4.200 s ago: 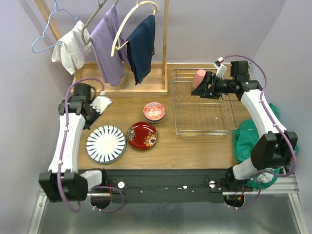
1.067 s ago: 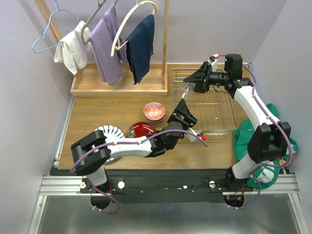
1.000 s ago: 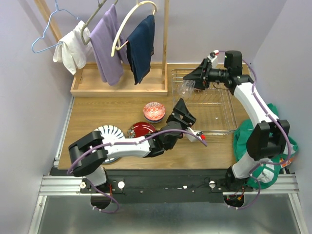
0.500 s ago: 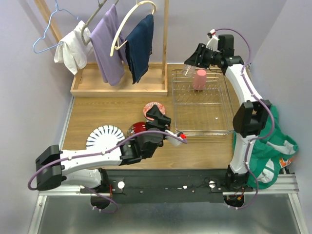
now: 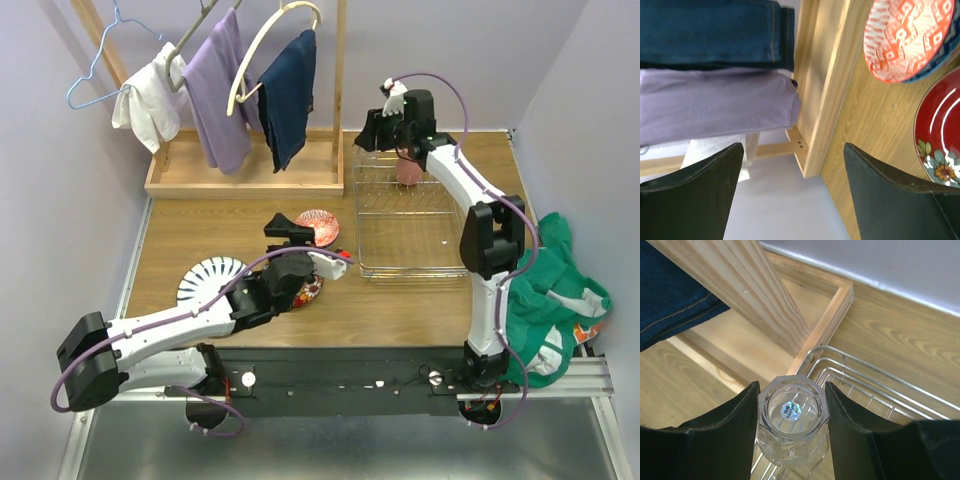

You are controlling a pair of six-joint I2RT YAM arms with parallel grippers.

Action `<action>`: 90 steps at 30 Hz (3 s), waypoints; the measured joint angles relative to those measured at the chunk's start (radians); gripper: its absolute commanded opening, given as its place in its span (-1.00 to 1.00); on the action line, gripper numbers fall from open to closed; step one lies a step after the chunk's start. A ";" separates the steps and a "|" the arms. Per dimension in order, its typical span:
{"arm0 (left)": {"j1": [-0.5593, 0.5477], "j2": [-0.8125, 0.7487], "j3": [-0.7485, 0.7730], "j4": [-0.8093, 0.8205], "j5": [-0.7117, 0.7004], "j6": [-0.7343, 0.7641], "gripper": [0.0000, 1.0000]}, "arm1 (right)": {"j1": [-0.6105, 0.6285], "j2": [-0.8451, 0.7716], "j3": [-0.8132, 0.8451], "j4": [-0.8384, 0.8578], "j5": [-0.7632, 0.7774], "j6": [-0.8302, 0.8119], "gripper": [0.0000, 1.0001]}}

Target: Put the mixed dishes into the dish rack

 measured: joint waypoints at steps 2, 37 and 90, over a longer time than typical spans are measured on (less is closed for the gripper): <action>0.018 -0.010 -0.021 -0.002 0.000 -0.008 0.81 | 0.015 0.003 -0.014 0.034 0.023 -0.019 -0.53; 0.082 -0.031 -0.132 0.031 0.019 -0.064 0.88 | 0.032 0.097 -0.166 0.251 0.236 -0.156 -0.13; 0.393 0.241 0.457 -0.834 0.970 -0.165 0.42 | 0.074 -0.695 -0.576 -0.280 0.143 -0.124 0.79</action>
